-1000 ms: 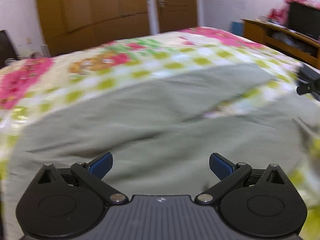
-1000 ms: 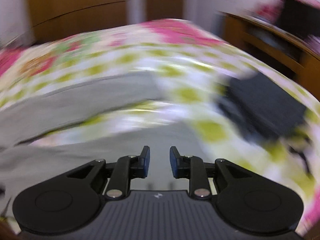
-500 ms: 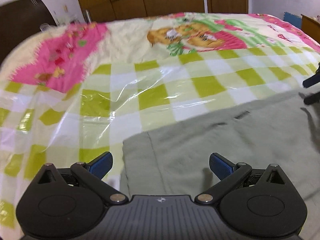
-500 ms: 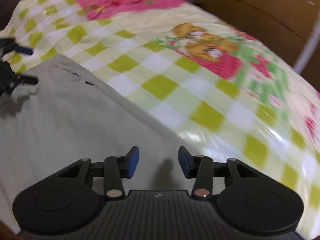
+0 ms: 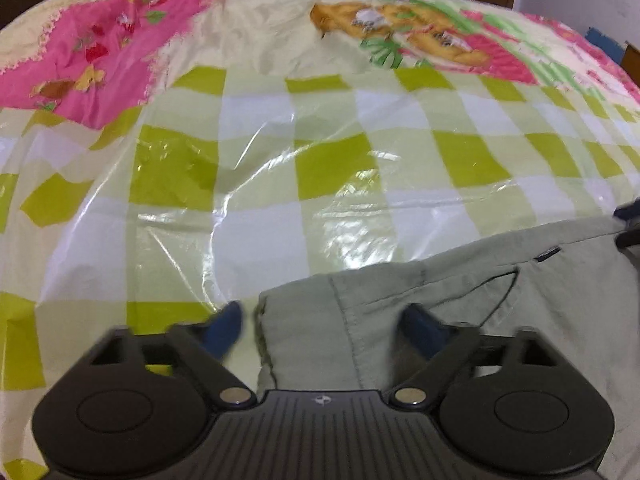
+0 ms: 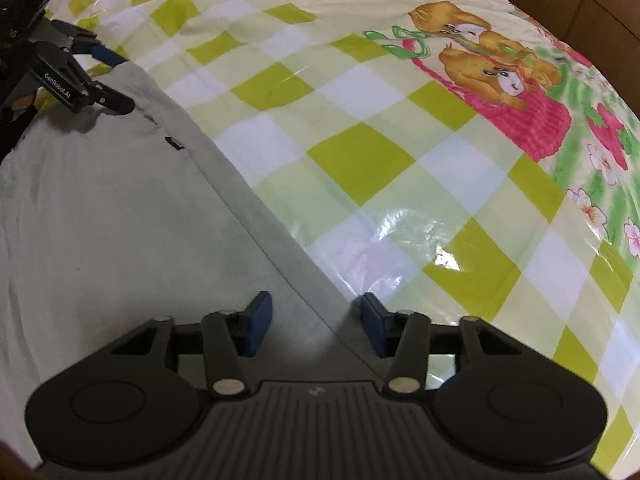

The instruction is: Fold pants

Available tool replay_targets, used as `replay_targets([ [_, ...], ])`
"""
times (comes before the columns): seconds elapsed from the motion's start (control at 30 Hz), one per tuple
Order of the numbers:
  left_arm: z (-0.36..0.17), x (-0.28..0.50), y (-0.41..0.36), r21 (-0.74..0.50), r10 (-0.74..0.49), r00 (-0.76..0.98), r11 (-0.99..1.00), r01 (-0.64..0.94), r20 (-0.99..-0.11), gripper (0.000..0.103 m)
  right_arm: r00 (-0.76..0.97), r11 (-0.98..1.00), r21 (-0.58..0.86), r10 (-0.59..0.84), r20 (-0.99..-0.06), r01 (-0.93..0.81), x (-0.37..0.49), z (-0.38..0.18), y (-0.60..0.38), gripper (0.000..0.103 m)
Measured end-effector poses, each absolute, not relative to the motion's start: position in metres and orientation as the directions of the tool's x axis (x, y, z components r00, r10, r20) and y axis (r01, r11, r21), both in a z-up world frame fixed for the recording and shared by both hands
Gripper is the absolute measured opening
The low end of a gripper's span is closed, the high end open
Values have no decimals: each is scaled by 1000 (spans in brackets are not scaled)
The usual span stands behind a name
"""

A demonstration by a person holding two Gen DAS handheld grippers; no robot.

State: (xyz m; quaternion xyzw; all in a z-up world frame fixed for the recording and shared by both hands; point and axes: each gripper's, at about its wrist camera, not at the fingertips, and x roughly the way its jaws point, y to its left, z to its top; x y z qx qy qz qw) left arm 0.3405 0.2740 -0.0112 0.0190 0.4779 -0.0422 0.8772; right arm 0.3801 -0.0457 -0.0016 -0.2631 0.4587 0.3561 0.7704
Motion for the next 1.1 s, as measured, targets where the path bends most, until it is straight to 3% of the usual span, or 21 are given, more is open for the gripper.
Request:
replay_targets([
  [0.03, -9, 338, 274, -13, -58, 548, 996, 85, -834, 58, 336, 615, -87, 302, -892, -784, 379, -3, -44, 22],
  [0.07, -6, 338, 276, -17, -61, 551, 996, 84, -833, 52, 343, 620, -91, 301, -890, -779, 377, -2, -42, 4],
  [0.1, -4, 337, 276, -22, -68, 551, 996, 90, -832, 42, 351, 627, -95, 297, -888, -773, 374, -2, -40, 3],
  [0.2, 2, 332, 272, -1, -61, 558, 994, 107, -828, 35, 373, 631, -114, 295, -880, -767, 366, 6, -38, 2],
  [0.43, 50, 294, 275, -27, -85, 671, 995, 96, -737, 33, 479, 664, -138, 364, -799, -735, 337, 66, -48, 2],
  [0.67, 91, 165, 289, -101, -175, 787, 985, 143, -591, 34, 568, 663, -163, 458, -684, -731, 235, 135, -74, 2],
  [0.77, 69, 110, 294, -139, -184, 773, 982, 125, -607, 36, 553, 620, -194, 461, -694, -760, 166, 121, -76, 2],
  [0.87, 32, 74, 296, -163, -179, 710, 982, 92, -681, 38, 480, 577, -167, 446, -755, -799, 113, 79, -71, 2],
  [1.0, 8, 44, 295, -165, -153, 686, 985, 48, -711, 44, 396, 590, -102, 396, -828, -801, 86, 25, -61, 2],
  [1.1, 10, 32, 299, -175, -141, 695, 984, 23, -705, 47, 404, 573, -150, 345, -847, -805, 77, 8, -51, 4],
])
